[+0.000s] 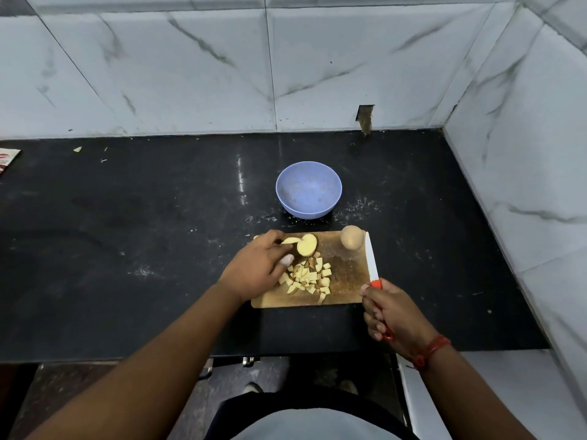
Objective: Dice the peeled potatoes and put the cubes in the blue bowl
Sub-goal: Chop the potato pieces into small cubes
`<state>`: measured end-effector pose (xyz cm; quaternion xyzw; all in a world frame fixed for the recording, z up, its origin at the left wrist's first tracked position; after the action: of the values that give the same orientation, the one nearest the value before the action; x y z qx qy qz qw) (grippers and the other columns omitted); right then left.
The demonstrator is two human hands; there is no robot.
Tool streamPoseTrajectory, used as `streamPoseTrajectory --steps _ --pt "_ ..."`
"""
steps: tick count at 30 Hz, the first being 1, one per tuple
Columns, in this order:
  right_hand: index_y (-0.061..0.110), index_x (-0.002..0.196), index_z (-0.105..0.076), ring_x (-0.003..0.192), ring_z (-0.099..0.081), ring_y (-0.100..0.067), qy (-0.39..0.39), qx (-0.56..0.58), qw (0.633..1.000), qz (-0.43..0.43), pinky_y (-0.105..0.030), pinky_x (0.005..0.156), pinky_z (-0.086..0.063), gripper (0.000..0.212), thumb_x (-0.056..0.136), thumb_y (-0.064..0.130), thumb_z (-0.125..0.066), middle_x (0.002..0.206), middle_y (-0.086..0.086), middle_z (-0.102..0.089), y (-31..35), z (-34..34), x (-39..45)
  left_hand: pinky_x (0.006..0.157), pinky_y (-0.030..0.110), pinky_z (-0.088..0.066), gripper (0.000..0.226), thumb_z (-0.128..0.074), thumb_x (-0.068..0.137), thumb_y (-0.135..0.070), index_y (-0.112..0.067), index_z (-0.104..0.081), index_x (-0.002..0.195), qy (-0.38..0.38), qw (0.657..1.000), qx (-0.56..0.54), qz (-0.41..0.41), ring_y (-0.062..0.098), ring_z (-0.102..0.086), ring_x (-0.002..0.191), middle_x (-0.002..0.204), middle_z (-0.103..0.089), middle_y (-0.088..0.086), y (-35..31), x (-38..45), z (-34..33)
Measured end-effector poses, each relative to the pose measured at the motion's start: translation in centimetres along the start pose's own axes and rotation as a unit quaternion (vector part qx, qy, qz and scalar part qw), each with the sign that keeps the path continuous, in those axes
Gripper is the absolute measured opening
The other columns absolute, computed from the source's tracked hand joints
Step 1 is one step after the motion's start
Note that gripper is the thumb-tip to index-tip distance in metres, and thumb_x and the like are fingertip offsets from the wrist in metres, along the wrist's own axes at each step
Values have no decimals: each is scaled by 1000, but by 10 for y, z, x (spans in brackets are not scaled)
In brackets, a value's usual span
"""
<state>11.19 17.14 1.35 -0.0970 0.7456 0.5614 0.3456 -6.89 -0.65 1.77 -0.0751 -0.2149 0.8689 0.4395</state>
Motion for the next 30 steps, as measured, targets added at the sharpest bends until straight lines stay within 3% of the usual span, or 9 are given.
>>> streamPoseTrajectory --steps 5,7,12,16,21,23,27,30 --pt "11 90 -44 36 -30 -14 -49 6 999 19 -22 40 -31 11 100 16 -45 51 -4 -34 5 5 -1 115 38 -30 41 -47 99 -41 -12 -72 114 -12 987 76 -142 24 -52 115 122 -61 4 -91 24 -35" --pt "11 94 -45 36 -31 -13 -73 -2 997 20 -22 38 -30 8 100 16 -44 51 -3 -36 8 11 -2 124 40 -18 44 -45 100 -44 -13 -73 113 15 984 119 -134 23 -50 121 123 -61 4 -106 30 -57" --pt "7 99 -47 40 -35 -14 -115 -105 988 -15 -25 40 -33 14 98 20 -43 56 -4 -41 0 26 -8 126 44 -6 54 -33 101 -48 -14 -67 126 68 979 148 -119 25 -40 139 140 -56 6 -104 27 -81" --pt "15 102 -43 45 -47 -18 -103 -263 959 -25 -29 41 -43 17 101 31 -39 71 -11 -52 -7 28 -12 125 46 -12 57 -32 101 -47 -13 -54 142 48 984 120 -124 25 -33 146 150 -49 8 -95 17 -75" --pt "12 100 -37 61 -64 -28 -93 -433 897 -8 -42 43 -56 17 103 28 -31 87 -15 -58 -6 13 -17 124 48 -18 59 -35 101 -47 -10 -49 145 45 978 155 -130 25 -37 141 143 -52 7 -94 11 -77" --pt "10 100 -37 62 -64 -29 -98 -465 880 -9 -44 44 -56 17 104 25 -30 85 -13 -57 -6 6 -19 124 49 -17 61 -34 100 -48 -9 -49 145 50 976 168 -127 26 -39 139 141 -52 8 -95 9 -82" --pt "9 103 -36 65 -61 -26 -103 -506 856 -15 -35 42 -52 12 103 19 -30 92 -15 -61 -10 1 -16 125 48 -13 62 -32 100 -47 -8 -50 145 45 973 179 -142 27 -40 137 140 -52 8 -100 3 -88" --pt "7 108 -37 71 -65 -31 -108 -513 851 -19 -39 44 -55 13 102 17 -31 94 -15 -60 -11 1 -12 125 48 -12 63 -34 99 -46 -7 -46 146 18 975 176 -131 27 -41 135 139 -51 10 -101 2 -84"
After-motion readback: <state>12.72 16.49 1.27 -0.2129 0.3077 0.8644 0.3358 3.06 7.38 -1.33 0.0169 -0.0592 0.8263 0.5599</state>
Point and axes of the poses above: each hand's wrist, its own x-axis towards the middle knuckle, its own z-axis out of the back of the hand, y = z × x, the point moved 7 cm from there along x, towards the middle knuckle
